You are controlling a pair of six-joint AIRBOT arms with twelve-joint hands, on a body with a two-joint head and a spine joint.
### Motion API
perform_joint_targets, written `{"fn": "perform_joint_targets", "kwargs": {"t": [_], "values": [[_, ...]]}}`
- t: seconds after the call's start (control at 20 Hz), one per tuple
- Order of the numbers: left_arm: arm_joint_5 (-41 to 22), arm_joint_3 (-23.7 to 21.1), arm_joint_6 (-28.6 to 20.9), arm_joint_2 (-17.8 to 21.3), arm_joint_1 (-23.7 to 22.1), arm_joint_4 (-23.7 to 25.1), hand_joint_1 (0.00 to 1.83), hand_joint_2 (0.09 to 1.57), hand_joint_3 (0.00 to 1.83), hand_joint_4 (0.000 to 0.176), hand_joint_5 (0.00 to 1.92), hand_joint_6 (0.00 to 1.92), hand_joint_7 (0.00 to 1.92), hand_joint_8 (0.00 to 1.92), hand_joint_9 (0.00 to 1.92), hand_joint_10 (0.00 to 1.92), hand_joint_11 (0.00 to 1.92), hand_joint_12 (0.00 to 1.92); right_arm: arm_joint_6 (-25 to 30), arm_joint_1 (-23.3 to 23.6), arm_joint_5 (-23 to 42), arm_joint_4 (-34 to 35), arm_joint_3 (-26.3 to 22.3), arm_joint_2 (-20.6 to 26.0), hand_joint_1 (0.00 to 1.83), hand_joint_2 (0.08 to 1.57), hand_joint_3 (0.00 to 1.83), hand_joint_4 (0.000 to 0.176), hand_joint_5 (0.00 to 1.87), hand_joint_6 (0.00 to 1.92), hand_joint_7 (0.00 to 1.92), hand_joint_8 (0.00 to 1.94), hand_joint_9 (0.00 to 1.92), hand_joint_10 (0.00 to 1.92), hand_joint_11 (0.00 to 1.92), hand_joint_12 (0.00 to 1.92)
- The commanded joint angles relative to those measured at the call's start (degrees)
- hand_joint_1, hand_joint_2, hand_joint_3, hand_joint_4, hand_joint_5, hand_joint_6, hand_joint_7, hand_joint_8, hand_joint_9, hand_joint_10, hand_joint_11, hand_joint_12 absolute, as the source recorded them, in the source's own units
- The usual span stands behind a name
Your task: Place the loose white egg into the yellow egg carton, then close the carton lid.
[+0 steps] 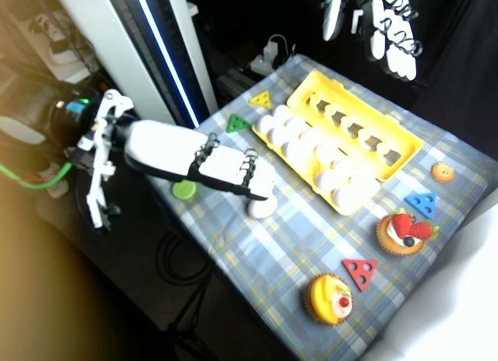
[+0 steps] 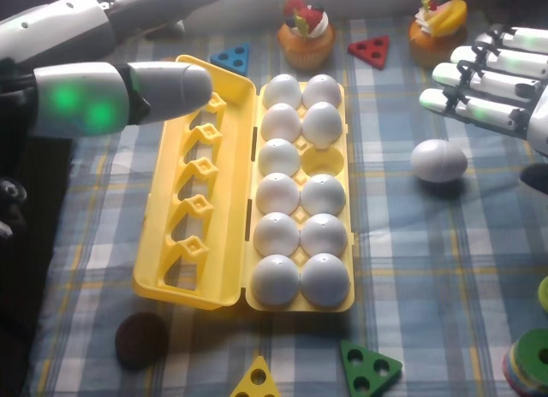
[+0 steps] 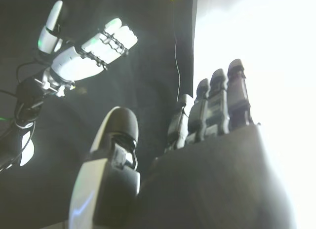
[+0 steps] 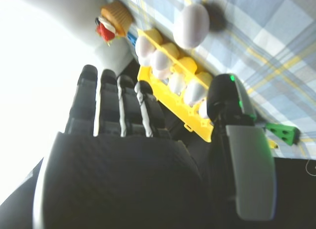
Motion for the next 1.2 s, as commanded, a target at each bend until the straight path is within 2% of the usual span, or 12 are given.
{"fn": "perform_joint_targets", "kwargs": {"t": [0.0,0.15,0.25,0.4,0.55,0.7,0.85,0.95,1.0,1.05,1.1,1.15], "values": [[-6.73,0.12,-0.06,0.04,-0.9,-1.26,0.1,1.44,0.01,0.096,0.0,0.0,0.0,0.0,0.0,0.0,0.0,0.03,-0.21,0.95,6.47,-0.04,0.36,0.09,0.78,1.28,0.05,0.0,0.0,0.0,0.03,0.01,0.01,0.08,0.0,0.84],[-6.87,0.16,-0.06,-0.12,-0.9,-1.26,0.13,1.44,0.0,0.106,0.0,0.0,0.0,0.0,0.0,0.0,0.0,0.0,-0.21,0.95,6.3,0.6,1.29,-1.19,0.76,1.3,0.02,0.0,0.0,0.0,0.05,0.0,0.01,0.13,0.0,0.85],[-6.86,0.25,-0.06,-0.12,-0.9,-1.4,0.12,1.45,0.0,0.09,0.0,0.0,0.0,0.0,0.0,0.0,0.0,0.0,-0.21,0.95,5.95,1.24,2.47,-2.85,0.76,1.32,0.01,0.0,0.0,0.0,0.06,0.0,0.0,0.17,0.0,0.73],[-6.93,0.31,-0.06,-0.12,-0.89,-1.49,0.08,1.45,0.0,0.099,0.0,0.0,0.0,0.0,0.0,0.0,0.0,0.0,-0.21,1.42,4.35,2.33,4.62,-5.54,0.77,1.28,0.0,0.0,0.02,0.01,0.1,0.01,0.0,0.35,0.0,1.37],[-7.01,0.32,-0.06,-0.04,-0.81,-1.66,0.02,1.46,0.01,0.097,0.0,0.0,0.0,0.0,0.0,0.0,0.0,0.0,-0.21,1.9,2.31,3.27,6.96,-8.2,0.82,1.25,0.0,0.0,0.06,0.04,0.11,0.0,0.0,0.25,0.0,1.08],[-7.0,0.33,-0.06,-0.05,-0.77,-1.66,0.01,1.46,0.01,0.099,0.0,0.0,0.0,0.0,0.0,0.0,0.0,0.0,-0.21,2.1,0.66,4.42,9.12,-10.72,0.88,1.24,0.0,0.0,0.11,0.06,0.15,0.01,0.02,0.32,0.0,1.17],[-7.01,0.33,-0.06,-0.04,-0.72,-1.7,0.07,1.47,0.01,0.073,0.0,0.0,0.0,0.0,0.0,0.0,0.0,0.0,-0.21,2.1,-0.89,5.33,11.11,-13.12,0.79,1.28,0.0,0.0,0.13,0.2,0.21,0.01,0.01,0.46,0.0,1.41],[-7.04,0.34,-0.06,-0.04,-0.72,-1.7,0.17,1.46,0.0,0.055,0.03,0.01,0.01,0.0,0.01,0.0,0.02,0.01,-0.21,2.1,-1.78,6.19,12.38,-14.37,0.79,1.26,0.0,0.0,0.16,0.21,0.28,0.01,0.06,0.36,0.0,1.02],[-7.06,0.34,-0.06,-0.05,-0.71,-1.7,0.16,1.47,0.0,0.056,0.03,0.01,0.0,0.0,0.0,0.0,0.02,0.02,-0.21,2.1,-2.09,6.58,12.88,-14.86,0.78,1.26,0.0,0.0,0.2,0.21,0.36,0.03,0.14,0.4,0.0,1.12],[-7.06,0.34,-0.06,-0.05,-0.7,-1.7,0.15,1.47,0.0,0.066,0.02,0.0,0.0,0.0,0.0,0.0,0.0,0.14,-0.21,2.1,-2.44,7.06,13.47,-15.36,0.8,1.25,0.0,0.0,0.21,0.3,0.33,0.47,0.11,0.94,0.0,1.53],[-7.06,0.36,-0.06,-0.05,-0.68,-1.73,0.14,1.47,0.0,0.079,0.01,0.0,0.0,0.0,0.0,0.0,0.0,0.11,-0.21,2.1,-2.88,7.72,14.19,-15.94,0.91,1.27,0.0,0.0,0.32,0.51,0.39,0.76,0.22,1.19,0.0,1.75],[-7.1,0.41,-0.06,-0.05,-0.64,-1.84,0.11,1.48,0.0,0.083,0.01,0.0,0.0,0.0,0.0,0.0,0.0,0.12,-0.21,2.1,-3.32,8.42,14.95,-16.51,1.11,1.28,0.0,0.0,0.51,1.27,0.72,1.29,0.51,1.29,0.26,1.84]]}}
